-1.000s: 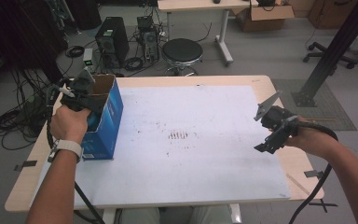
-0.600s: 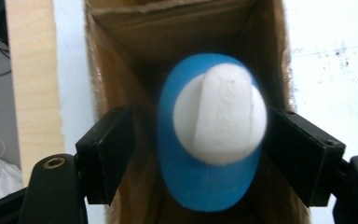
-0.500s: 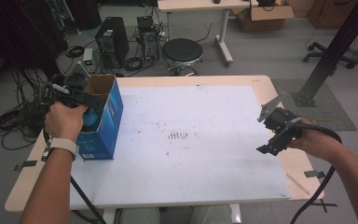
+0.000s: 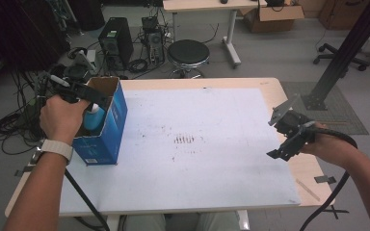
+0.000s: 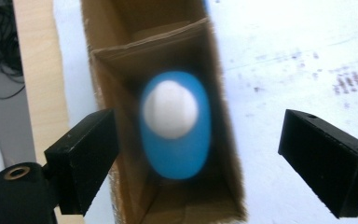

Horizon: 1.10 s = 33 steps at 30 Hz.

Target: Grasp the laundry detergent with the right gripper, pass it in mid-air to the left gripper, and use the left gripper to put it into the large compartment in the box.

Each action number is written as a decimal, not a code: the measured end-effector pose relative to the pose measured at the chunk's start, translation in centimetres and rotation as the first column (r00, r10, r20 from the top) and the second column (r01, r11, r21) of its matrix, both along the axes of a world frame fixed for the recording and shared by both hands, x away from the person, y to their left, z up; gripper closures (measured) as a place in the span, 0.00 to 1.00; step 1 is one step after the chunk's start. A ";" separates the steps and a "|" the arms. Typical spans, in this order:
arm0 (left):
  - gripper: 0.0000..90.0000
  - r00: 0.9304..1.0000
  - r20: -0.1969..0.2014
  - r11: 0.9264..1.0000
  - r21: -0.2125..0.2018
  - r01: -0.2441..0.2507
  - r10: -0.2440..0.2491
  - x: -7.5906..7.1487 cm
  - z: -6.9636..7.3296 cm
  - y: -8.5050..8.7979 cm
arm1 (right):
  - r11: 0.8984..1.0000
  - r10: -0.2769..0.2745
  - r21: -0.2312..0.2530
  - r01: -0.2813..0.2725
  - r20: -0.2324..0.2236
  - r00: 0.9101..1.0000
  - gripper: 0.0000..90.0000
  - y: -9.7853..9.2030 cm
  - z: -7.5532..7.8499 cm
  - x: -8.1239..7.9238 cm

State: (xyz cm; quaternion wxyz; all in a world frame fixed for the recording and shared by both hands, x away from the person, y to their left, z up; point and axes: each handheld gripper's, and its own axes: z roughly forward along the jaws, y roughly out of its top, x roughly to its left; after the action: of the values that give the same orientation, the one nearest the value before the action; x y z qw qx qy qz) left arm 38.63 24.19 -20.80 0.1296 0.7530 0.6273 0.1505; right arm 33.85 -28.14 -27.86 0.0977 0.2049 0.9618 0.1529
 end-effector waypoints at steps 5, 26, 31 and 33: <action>0.11 0.999 0.007 0.999 -0.008 0.050 -0.050 -0.4 1.3 -1.1 | 1.000 0.000 0.001 0.000 0.002 1.000 0.04 0.1 0.3 0.0; 0.08 0.960 0.025 0.960 0.011 0.279 -0.279 -1.1 4.2 -7.1 | 1.000 0.020 0.001 -0.020 -0.006 1.000 0.04 1.2 0.5 0.3; 0.08 0.944 0.022 0.944 0.024 0.330 -0.330 -1.1 4.4 -8.6 | 1.000 0.028 0.004 -0.028 -0.006 1.000 0.04 1.6 0.8 0.4; 0.08 0.936 0.020 0.936 0.031 0.351 -0.351 -1.0 4.3 -9.2 | 1.000 0.031 0.000 -0.031 -0.005 0.999 0.04 1.7 0.9 0.4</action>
State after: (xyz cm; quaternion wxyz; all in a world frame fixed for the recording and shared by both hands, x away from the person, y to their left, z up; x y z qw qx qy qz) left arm 37.64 15.01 -16.46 0.1521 0.8526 0.4791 0.1431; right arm 34.26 -26.42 -26.97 0.0927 0.1902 0.9652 0.1538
